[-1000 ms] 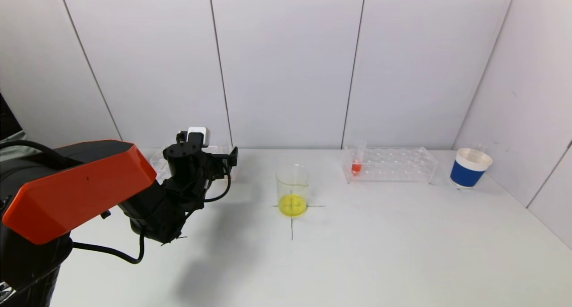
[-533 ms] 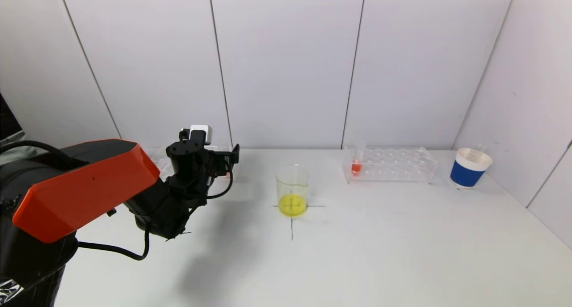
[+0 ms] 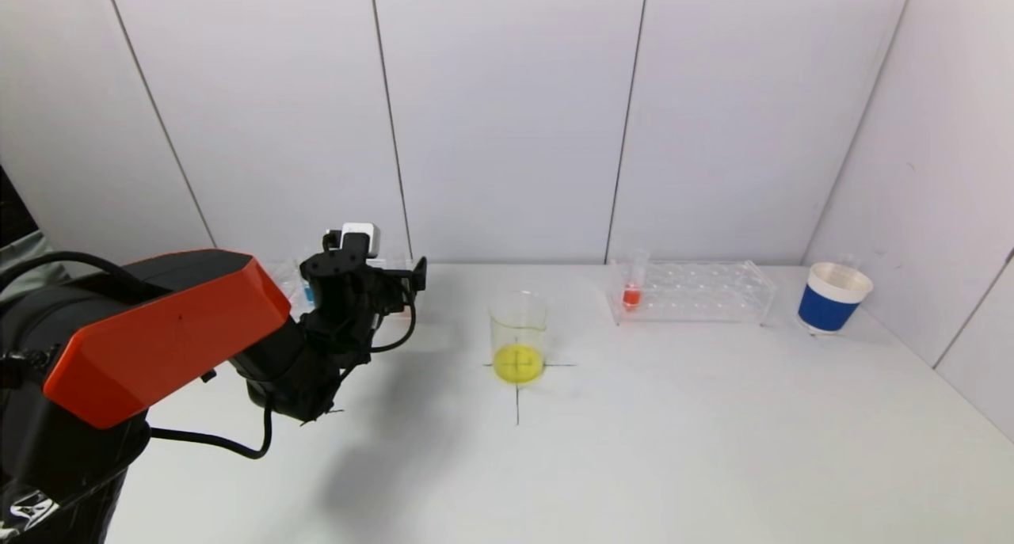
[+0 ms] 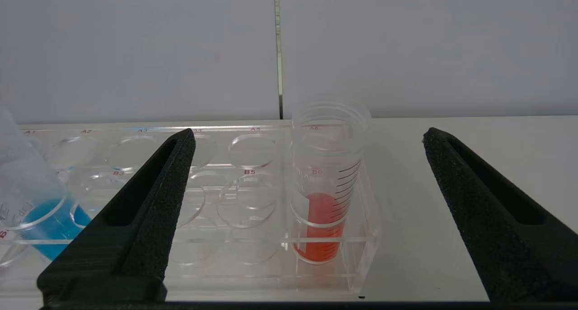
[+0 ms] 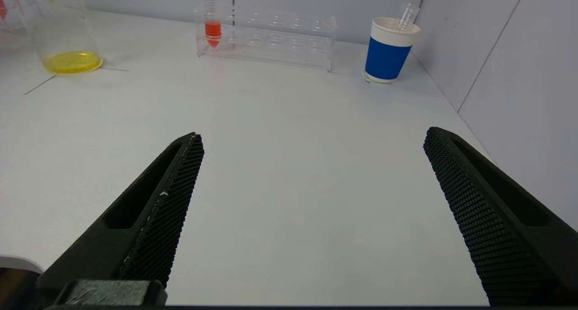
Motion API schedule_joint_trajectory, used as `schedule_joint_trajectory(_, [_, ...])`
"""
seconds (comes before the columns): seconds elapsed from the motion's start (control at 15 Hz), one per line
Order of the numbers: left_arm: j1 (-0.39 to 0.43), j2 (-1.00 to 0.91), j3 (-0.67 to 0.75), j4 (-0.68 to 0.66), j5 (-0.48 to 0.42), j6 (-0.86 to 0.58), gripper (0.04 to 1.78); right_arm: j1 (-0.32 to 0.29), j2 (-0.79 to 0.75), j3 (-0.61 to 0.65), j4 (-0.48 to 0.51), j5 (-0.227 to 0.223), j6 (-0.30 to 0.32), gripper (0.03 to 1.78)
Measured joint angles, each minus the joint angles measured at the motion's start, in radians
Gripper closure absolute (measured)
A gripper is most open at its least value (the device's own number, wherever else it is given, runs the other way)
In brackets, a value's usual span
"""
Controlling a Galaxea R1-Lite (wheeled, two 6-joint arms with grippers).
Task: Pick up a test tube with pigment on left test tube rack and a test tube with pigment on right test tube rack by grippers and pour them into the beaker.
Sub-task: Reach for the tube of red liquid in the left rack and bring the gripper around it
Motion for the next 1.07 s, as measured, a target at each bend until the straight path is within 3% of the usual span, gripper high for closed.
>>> schedule_joint_trajectory(1.07, [-0.015,0.021,-0.023,-0.011,0.005,0.011,0.06,0.0,0.0,0.0,0.0,0.0,0.0,0.04])
